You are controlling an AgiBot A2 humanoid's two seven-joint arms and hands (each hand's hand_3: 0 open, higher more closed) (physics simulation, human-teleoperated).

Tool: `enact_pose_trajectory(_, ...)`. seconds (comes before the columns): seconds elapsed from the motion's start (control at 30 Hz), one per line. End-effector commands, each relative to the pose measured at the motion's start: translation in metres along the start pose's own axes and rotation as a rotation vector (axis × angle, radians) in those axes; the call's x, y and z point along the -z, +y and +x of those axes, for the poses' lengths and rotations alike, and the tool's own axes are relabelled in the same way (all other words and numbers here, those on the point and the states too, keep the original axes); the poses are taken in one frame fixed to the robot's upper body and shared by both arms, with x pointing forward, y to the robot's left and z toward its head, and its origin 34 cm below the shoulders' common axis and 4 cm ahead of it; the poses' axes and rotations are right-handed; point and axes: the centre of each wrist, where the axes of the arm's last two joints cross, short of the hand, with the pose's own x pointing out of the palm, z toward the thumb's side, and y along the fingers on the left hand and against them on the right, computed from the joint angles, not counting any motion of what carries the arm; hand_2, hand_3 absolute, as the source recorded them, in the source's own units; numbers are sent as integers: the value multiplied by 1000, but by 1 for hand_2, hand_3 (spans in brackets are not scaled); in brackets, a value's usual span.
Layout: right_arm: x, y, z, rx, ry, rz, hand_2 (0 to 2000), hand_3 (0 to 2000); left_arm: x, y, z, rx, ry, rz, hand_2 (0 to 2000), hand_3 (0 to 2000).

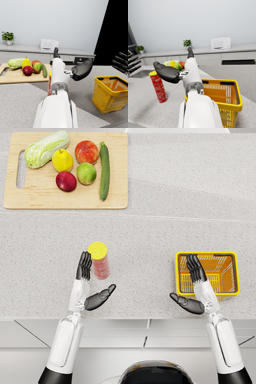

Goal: Pick up the red potato chip and place it into the yellow basket

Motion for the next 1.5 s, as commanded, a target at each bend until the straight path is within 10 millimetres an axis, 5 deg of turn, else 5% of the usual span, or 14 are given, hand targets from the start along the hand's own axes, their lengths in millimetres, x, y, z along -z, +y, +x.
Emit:
enact_pose_trajectory(0.03,0,0,0,0,0,0,0,0,0,0,0,0,0,0,0,0)
enact_pose_trajectory(0.43,7,-1,4,-17,-8,27,0,0,7,0,4,16,-2,-28,0,0)
enact_pose_trajectory(0.57,-34,-18,-3,94,-14,-228,0,0,-15,21,-6,29,-23,149,0,0)
enact_pose_trajectory(0.73,-52,-17,-19,204,126,-316,0,0,-20,41,-21,-42,134,203,0,0)
enact_pose_trajectory(0.97,-64,-14,-16,250,341,-362,0,0,32,60,-33,-87,319,5,0,0)
enact_pose_trajectory(1.23,-81,-8,-4,237,371,-443,0,0,88,77,-45,-127,314,-224,0,0)
enact_pose_trajectory(1.5,-74,-8,0,226,355,-422,0,0,131,96,-51,-168,288,-447,0,0)
